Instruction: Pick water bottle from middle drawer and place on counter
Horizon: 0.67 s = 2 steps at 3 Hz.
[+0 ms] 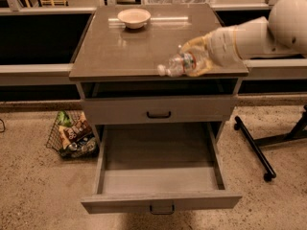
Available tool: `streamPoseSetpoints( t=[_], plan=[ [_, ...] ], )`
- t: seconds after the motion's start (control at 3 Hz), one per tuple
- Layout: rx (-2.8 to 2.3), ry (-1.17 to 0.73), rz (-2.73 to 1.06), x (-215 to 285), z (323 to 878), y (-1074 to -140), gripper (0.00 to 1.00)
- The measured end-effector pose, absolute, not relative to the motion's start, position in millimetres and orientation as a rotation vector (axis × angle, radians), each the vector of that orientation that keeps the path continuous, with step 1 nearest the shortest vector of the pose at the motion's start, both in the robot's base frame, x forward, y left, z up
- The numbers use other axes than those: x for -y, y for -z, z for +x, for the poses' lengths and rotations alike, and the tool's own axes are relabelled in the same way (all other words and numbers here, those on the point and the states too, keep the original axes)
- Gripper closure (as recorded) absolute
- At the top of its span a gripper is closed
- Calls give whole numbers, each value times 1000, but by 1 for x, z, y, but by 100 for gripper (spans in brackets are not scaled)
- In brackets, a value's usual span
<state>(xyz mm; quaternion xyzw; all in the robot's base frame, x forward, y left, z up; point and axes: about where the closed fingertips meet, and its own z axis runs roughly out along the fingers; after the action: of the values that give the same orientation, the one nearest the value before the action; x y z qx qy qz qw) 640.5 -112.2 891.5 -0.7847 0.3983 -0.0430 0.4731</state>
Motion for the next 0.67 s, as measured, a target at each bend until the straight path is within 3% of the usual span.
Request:
streamPoseSetpoints(
  t=[0.67],
  plan=[
    [-954,144,-1887,114,652,-918,100]
  ],
)
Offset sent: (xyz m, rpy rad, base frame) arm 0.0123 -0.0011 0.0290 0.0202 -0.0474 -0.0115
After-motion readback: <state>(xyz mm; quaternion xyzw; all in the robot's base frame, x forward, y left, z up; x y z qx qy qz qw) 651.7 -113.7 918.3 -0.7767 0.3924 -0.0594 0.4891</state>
